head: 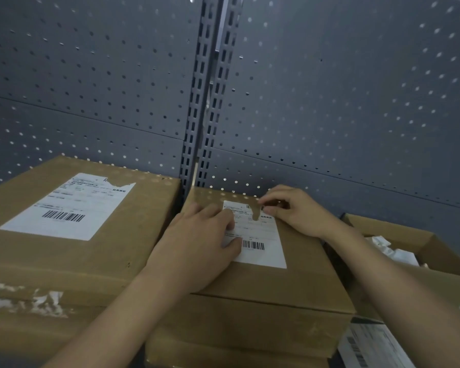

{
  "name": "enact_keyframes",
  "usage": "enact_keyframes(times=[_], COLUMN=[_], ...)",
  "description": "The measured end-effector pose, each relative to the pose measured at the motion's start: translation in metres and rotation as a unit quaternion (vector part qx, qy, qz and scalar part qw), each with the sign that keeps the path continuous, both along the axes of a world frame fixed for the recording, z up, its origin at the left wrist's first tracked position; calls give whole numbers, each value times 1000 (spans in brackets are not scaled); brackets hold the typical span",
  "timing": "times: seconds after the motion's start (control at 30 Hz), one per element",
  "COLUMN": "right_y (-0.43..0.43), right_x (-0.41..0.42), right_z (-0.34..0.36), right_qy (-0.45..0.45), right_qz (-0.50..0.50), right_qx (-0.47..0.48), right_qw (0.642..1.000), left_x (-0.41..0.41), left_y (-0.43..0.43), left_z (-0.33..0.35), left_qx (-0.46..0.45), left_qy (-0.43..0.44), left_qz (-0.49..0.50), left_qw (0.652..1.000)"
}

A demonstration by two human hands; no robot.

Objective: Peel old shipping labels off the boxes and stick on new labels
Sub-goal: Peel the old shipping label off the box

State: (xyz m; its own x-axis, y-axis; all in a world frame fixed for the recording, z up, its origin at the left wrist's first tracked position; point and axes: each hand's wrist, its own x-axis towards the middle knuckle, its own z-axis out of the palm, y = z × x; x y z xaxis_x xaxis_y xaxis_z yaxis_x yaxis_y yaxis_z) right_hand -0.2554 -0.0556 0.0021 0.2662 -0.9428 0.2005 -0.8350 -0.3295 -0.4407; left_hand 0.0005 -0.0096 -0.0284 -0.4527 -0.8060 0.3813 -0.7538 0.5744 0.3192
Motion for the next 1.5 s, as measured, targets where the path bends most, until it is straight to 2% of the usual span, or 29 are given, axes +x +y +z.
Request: enact_keyframes(times=[0.1, 0.27, 0.47, 0.63, 0.83, 0.97, 1.1, 1.27, 1.5], right_y=[-3, -4, 2, 7, 8, 12, 22, 23, 15], right_x=[1, 5, 4, 4, 4, 5, 5, 5, 2], right_z=[-2, -7, -8, -6, -9, -7, 6, 11, 6], right_qy=[-6, 38, 28, -63, -88, -63, -98, -59, -58], right_qz=[-4, -10, -20, -61, -58, -33, -12, -15, -4], right_qx=[-12, -36, -37, -92, -79, -64, -13, 21, 35], right_qw=[1000, 999, 999, 992, 991, 995, 995, 998, 998], left_x=[0, 0, 0, 0, 1, 1, 2, 1, 1], left_y=[1, 1, 3, 3, 4, 4, 5, 4, 3], left_z=[1, 0, 0, 2, 3, 4, 5, 4, 4], left_qx=[-1, -7, -8, 1, 6, 9, 11, 10, 14], left_qy=[6, 11, 12, 10, 6, 8, 13, 15, 12], left_qz=[0, 3, 3, 2, -1, 2, 3, 2, 3], left_qw=[1000, 1000, 1000, 1000, 1000, 1000, 1000, 1000, 1000])
